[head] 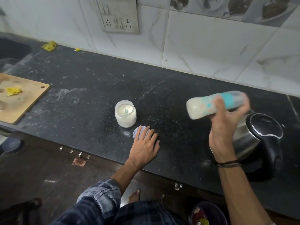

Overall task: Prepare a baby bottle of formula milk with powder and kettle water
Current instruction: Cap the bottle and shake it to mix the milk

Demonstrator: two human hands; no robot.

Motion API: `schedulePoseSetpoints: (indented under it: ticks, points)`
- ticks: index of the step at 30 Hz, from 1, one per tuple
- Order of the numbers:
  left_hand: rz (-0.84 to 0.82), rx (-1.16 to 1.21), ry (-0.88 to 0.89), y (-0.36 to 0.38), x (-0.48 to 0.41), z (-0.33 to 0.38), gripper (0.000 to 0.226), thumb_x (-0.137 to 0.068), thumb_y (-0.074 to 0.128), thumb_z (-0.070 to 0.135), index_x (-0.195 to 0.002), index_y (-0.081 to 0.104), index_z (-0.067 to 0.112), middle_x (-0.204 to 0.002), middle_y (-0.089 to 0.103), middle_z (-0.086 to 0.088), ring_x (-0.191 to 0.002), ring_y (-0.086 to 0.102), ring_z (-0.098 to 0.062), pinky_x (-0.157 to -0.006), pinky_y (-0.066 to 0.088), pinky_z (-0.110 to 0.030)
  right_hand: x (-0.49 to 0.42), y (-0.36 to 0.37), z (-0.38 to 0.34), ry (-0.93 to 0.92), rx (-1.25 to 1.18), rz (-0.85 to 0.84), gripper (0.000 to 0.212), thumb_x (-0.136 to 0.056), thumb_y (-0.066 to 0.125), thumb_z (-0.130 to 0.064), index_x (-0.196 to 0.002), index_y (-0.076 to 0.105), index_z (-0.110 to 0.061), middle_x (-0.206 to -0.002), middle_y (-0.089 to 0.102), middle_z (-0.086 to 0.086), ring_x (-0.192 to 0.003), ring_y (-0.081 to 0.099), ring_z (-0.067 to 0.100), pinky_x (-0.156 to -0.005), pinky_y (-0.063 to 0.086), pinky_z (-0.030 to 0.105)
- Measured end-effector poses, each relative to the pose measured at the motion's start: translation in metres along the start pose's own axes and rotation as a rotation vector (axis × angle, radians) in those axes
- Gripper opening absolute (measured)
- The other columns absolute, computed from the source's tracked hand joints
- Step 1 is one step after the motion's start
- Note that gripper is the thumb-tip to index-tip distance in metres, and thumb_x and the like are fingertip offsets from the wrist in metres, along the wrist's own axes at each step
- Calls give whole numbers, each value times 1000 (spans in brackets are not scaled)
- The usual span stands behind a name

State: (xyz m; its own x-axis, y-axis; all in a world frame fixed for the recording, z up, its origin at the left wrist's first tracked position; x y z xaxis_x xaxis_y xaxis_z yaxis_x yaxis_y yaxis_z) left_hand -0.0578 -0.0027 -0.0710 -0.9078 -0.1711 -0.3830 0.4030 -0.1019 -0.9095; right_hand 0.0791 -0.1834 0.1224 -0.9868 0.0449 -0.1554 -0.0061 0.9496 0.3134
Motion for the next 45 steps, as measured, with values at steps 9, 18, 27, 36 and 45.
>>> schedulePoseSetpoints:
  ticks: [9,18,27,36,45]
  points:
    - [-4,2,7,0,1,0,37,-105,48,39,-120,72,15,-128,66,-4,-133,55,-30,-124,29,-54,6,-1,5,-18,101,1,61,-85,79,-21,-133,43,-32,-124,63,3,-100,72,13,-84,62,38]
    - [-13,5,14,0,0,0,34,-105,50,38,-120,71,16,-127,65,-3,-133,55,-30,-125,28,-54,3,-4,7,-84,140,-73,62,-90,76,-10,-138,40,-25,-126,58,4,-98,70,8,-83,58,27]
    - [-16,5,4,-3,-2,1,34,-104,50,39,-120,72,17,-127,66,-2,-133,55,-29,-124,29,-54,1,-7,6,-68,97,-57,66,-87,80,-14,-141,42,-21,-127,64,3,-101,70,15,-85,59,34]
    - [-20,-3,-3,-3,-2,1,35,-104,49,40,-120,71,18,-127,65,-1,-134,56,-28,-124,31,-53,-17,-9,-8,-116,-17,61,70,-86,79,-18,-142,37,-17,-135,56,18,-103,69,13,-88,60,40]
    - [-16,-1,-3,-2,-1,0,37,-105,48,40,-121,72,17,-128,66,-2,-133,55,-28,-123,32,-54,-2,-10,8,-18,-36,118,71,-85,81,-22,-142,39,-22,-127,61,7,-105,71,18,-90,61,49]
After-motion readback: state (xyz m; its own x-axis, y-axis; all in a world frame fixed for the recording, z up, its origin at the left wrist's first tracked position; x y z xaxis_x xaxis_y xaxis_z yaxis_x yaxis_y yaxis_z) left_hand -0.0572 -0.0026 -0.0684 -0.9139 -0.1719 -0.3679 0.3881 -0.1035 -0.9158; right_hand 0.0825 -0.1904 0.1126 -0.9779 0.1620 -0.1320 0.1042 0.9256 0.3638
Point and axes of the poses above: each hand's wrist, its own x-axis away from the middle knuckle, its own y-axis out of the palm, z = x × y, the point moved 1 cm from there along -x, towards the middle knuckle
